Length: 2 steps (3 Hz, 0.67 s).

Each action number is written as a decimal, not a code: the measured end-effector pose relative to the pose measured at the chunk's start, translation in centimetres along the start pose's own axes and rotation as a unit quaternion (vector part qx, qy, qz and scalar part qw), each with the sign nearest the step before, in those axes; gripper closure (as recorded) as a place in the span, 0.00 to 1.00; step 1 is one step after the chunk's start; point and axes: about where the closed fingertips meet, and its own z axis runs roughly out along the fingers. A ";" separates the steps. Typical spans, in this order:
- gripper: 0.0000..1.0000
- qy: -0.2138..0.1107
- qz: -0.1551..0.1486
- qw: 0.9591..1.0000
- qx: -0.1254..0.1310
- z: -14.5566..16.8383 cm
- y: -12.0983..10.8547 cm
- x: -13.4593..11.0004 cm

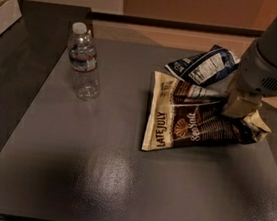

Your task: Move brown chip bag near blue chip bag

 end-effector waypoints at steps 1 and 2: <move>1.00 0.000 -0.005 1.000 0.020 0.5 -3.4 0.0; 0.83 0.006 -0.017 0.999 0.041 1.7 -6.6 -0.3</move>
Offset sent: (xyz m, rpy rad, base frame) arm 0.1124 -0.0096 -0.0110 -0.0618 -0.1335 0.0386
